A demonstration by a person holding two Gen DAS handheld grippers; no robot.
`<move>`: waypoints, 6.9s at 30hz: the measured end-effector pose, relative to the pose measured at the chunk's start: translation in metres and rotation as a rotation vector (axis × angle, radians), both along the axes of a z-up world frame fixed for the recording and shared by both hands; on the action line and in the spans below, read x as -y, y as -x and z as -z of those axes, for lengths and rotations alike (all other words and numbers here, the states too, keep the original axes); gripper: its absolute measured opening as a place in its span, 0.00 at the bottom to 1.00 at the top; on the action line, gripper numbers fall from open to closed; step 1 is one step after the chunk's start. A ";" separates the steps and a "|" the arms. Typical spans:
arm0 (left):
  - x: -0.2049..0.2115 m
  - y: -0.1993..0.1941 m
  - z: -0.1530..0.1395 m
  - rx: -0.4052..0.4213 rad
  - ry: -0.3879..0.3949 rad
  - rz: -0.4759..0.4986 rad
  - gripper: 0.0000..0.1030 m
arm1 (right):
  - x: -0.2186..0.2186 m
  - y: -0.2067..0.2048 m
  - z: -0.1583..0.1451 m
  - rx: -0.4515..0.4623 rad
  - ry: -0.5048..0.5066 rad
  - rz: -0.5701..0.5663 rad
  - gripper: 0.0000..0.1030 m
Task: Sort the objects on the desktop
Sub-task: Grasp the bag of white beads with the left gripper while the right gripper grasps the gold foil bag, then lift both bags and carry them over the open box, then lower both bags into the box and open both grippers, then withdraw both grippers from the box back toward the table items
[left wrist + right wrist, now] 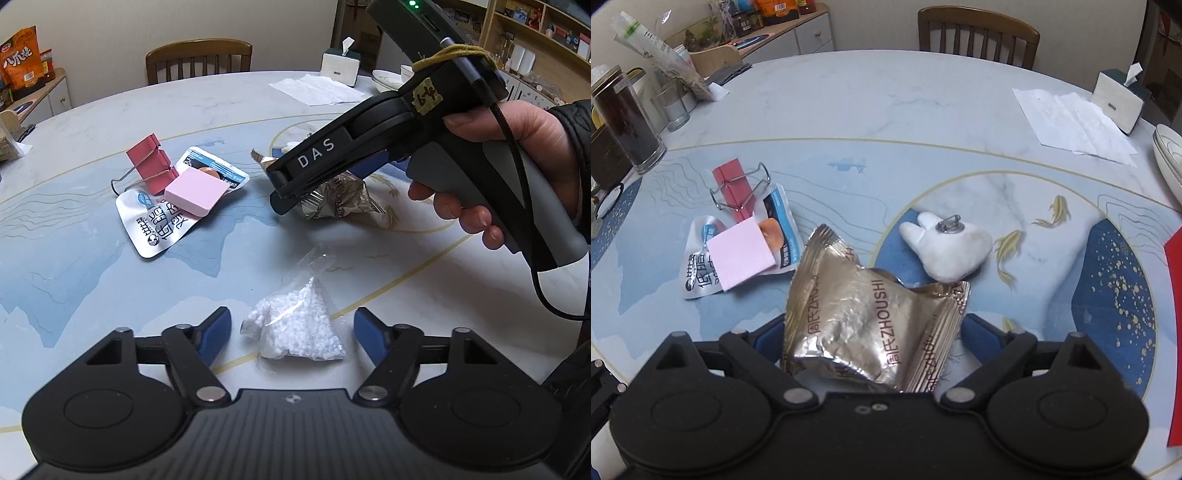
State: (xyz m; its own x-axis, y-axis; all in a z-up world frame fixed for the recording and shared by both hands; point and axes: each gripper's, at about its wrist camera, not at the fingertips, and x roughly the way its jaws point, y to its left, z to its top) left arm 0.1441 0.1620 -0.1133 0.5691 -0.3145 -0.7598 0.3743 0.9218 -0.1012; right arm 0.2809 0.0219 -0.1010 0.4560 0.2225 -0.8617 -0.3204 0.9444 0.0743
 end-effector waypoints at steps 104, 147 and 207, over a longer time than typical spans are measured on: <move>0.379 -0.083 -0.125 0.187 0.044 0.292 0.37 | 0.422 0.081 -0.132 0.236 -0.112 0.239 0.51; 0.456 -0.174 -0.038 -0.060 -0.198 0.357 0.37 | 0.445 -0.005 -0.052 0.072 0.054 0.070 0.51; 0.399 -0.094 -0.115 0.197 0.000 0.235 0.61 | 0.444 0.063 -0.129 0.267 -0.078 0.025 0.76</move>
